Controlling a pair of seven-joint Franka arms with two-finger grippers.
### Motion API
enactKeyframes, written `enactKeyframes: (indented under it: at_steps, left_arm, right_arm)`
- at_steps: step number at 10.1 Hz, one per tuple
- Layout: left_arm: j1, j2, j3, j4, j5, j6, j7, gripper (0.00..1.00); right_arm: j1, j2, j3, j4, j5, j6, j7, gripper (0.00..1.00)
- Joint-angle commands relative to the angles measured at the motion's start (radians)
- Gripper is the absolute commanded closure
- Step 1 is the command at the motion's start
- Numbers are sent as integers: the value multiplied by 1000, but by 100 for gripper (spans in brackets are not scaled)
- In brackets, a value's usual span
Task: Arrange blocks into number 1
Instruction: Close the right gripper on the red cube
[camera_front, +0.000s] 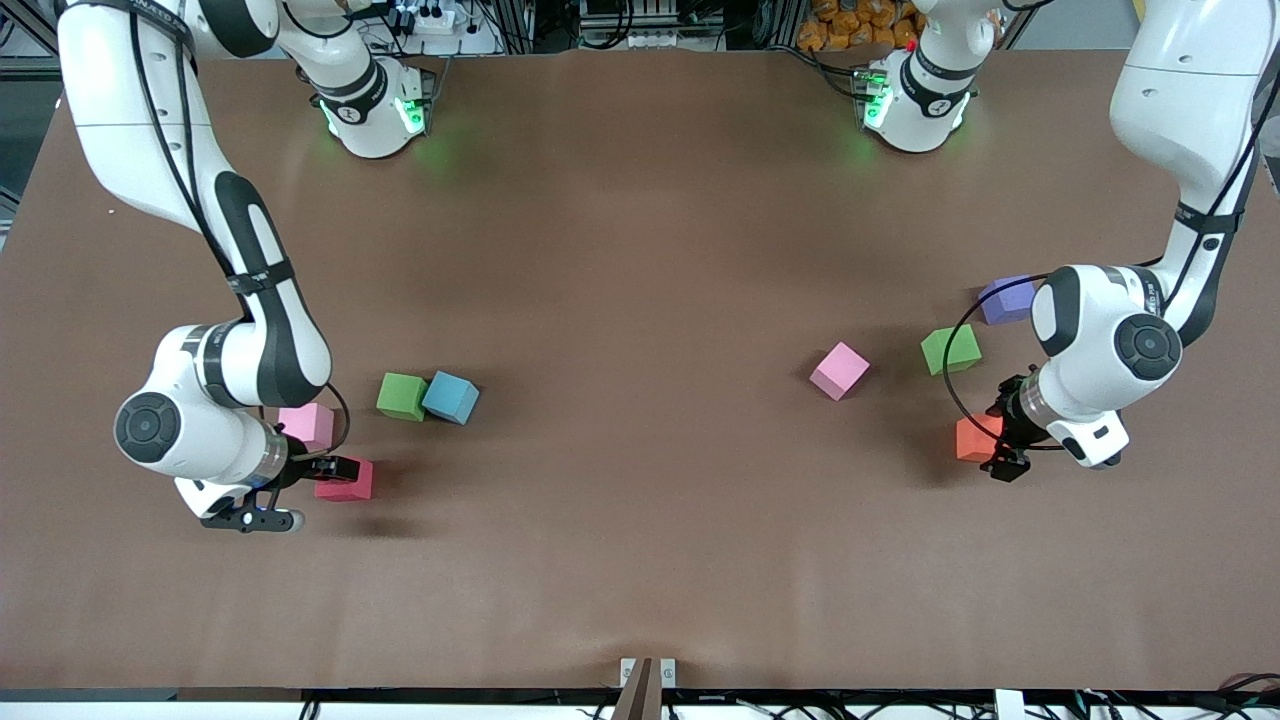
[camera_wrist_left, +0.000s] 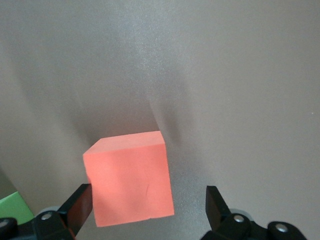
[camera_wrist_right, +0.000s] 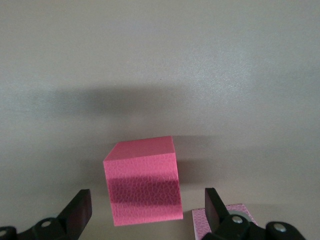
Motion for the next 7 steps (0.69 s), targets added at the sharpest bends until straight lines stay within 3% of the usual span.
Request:
enactKeyframes:
  at_steps: [1, 5, 7]
  left_arm:
    - [-4, 38, 3, 15, 35, 9, -38, 0]
    - [-4, 57, 3, 20, 37, 7, -33, 0]
    - [-4, 57, 3, 20, 37, 7, -36, 0]
  right_arm:
    - [8, 38, -10, 30, 20, 3, 12, 0]
    - [13, 72, -10, 30, 59, 46, 1, 0]
    - [13, 78, -10, 30, 61, 47, 0, 21]
